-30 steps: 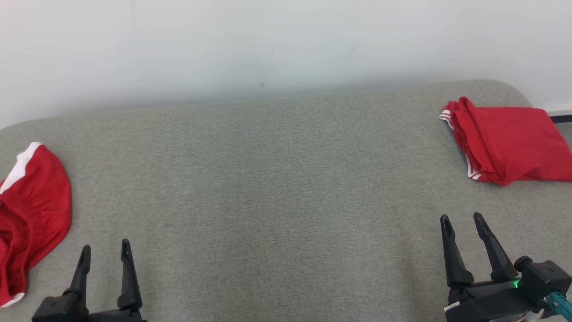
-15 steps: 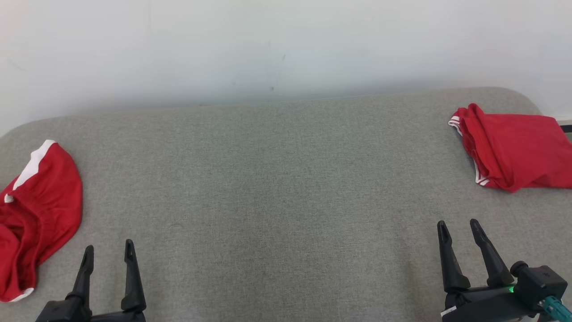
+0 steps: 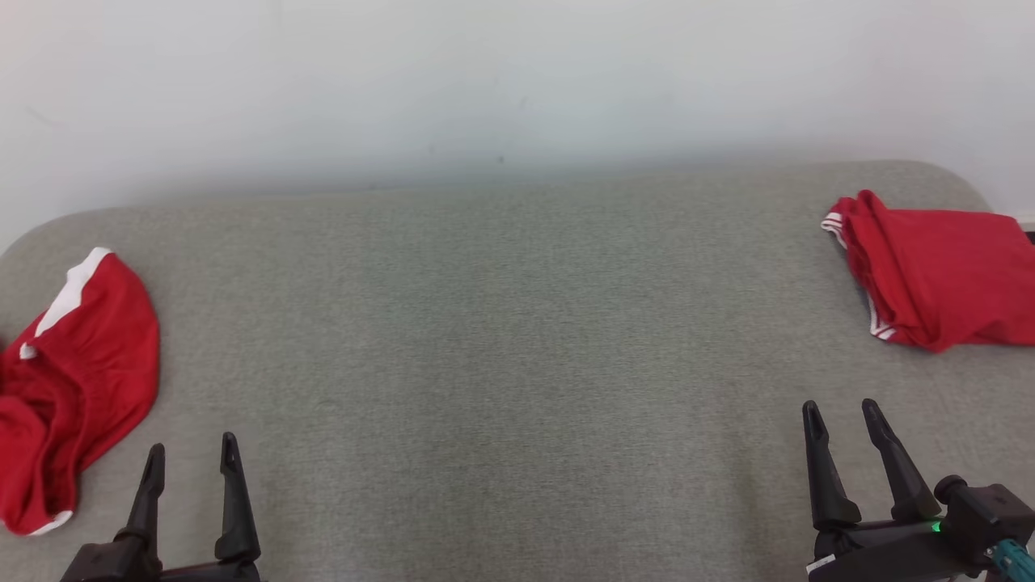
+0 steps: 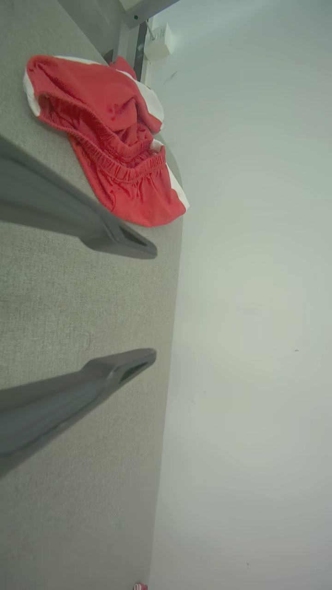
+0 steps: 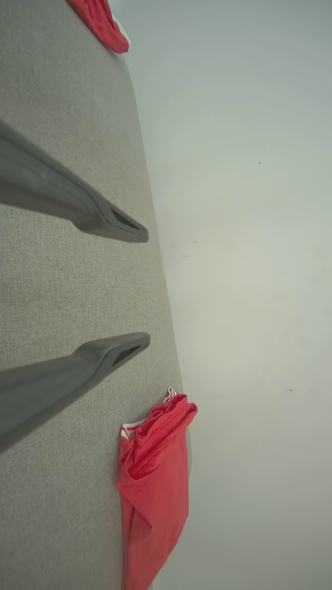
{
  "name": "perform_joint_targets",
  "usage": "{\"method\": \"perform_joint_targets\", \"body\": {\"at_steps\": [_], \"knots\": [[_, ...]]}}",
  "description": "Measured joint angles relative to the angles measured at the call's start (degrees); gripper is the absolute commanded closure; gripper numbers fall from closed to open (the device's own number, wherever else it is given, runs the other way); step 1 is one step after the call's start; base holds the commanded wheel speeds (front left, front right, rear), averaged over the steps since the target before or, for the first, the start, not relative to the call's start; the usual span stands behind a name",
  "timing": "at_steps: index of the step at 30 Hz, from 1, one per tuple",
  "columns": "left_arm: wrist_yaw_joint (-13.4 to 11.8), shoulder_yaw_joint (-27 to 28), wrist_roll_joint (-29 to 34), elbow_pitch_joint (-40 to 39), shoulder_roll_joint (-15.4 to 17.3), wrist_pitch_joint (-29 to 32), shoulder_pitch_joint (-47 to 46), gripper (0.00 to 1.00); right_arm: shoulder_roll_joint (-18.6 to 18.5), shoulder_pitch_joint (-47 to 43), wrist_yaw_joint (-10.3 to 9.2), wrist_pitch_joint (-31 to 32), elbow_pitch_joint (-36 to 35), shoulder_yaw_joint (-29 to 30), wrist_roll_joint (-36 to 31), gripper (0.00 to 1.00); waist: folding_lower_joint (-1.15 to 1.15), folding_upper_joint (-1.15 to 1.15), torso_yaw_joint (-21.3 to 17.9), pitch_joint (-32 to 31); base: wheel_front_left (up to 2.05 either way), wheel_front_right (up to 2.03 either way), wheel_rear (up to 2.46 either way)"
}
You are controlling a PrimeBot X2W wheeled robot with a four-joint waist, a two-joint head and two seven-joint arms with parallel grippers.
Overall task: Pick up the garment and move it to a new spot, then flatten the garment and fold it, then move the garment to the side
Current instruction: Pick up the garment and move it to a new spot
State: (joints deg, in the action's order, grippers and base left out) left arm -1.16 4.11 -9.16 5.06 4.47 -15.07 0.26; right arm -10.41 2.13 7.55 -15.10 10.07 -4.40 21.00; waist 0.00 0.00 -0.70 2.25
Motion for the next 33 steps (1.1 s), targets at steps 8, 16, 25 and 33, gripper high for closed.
{"method": "perform_joint_targets", "body": {"at_steps": [8, 16, 25, 33], "knots": [[-0.18, 1.45, 0.43, 0.45, -0.14, -0.04, -1.11, 0.0, -0.25, -0.48, 0.0, 0.01, -0.58, 0.77, -0.08, 0.0, 0.0, 0.0, 4.16, 0.65, 0.0, 0.0, 0.0], [-0.88, 3.12, 0.07, 0.68, -0.57, -0.04, -0.8, 0.0, -0.89, -0.55, 0.0, 0.0, -1.03, 0.68, -0.19, 0.0, 0.0, 0.0, 10.74, 1.54, 0.0, 0.0, 0.0], [-1.42, 4.45, -0.47, 0.86, -1.07, -0.05, -0.04, 0.0, -1.72, -0.51, 0.0, 0.01, -1.43, 0.11, -0.52, 0.0, 0.0, 0.0, 19.19, 2.65, 0.0, 0.0, 0.0], [-1.86, 5.17, -0.89, 0.89, -1.38, -0.04, 0.15, 0.0, -2.31, -0.24, 0.0, 0.01, -1.37, -0.29, -0.52, 0.0, 0.0, 0.0, 24.13, 3.52, 0.0, 0.0, 0.0]]}}
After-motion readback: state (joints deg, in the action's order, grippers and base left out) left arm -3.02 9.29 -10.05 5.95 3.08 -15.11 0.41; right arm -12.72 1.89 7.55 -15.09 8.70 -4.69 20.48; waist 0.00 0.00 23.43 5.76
